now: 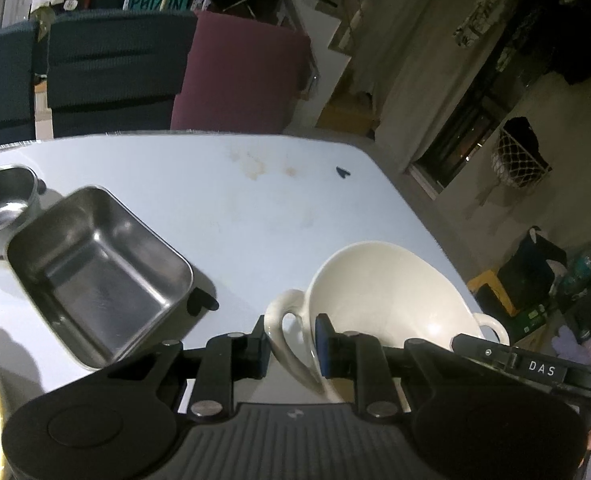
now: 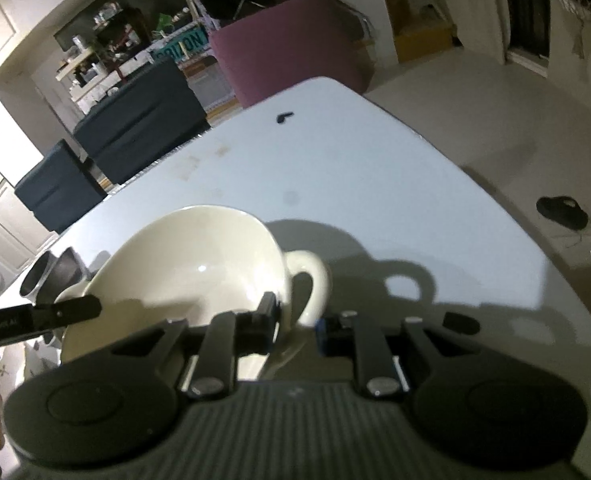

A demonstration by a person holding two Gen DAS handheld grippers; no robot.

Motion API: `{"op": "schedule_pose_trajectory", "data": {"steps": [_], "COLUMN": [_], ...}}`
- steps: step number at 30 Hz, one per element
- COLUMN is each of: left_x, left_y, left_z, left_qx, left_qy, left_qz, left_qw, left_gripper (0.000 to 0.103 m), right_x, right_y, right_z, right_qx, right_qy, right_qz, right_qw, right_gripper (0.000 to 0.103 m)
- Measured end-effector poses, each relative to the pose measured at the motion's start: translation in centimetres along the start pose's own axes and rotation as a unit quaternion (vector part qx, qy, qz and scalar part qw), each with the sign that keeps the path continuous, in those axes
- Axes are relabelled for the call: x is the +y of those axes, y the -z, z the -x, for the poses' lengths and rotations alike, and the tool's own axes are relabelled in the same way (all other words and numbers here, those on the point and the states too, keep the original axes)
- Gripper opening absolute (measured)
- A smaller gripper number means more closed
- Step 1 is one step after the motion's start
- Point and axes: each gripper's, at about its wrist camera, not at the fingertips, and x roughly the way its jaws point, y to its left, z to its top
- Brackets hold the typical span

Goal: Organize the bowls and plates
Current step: 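Carry the cream bowl with both grippers toward the dark-rimmed plate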

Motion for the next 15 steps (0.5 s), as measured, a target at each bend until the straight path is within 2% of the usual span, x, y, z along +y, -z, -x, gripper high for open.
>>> {"op": "schedule_pose_trajectory", "data": {"steps": [6,15], "left_x": [-0.4,0.0], "left_y": [0.5,1.9], "left_z": [3.9,10.4], "left_qx": [-0.021,-0.051], "left_qy": [-0.004,-0.002], "left_qz": [-0.009,-0.003], "left_qw": [0.9997,0.9987], "left_gripper": [0.024,0.024], "right_x": [0.3,2.2], "right_y": [0.1,1.1], "right_z": [2.6,6.3], "right_qx": [-0.02,-0.06], "right_qy": [-0.02,-0.043], "right_qz": [-0.001,0.032], "right_qw": [1.0,0.997], "right_gripper": [0.023,0.023]}}
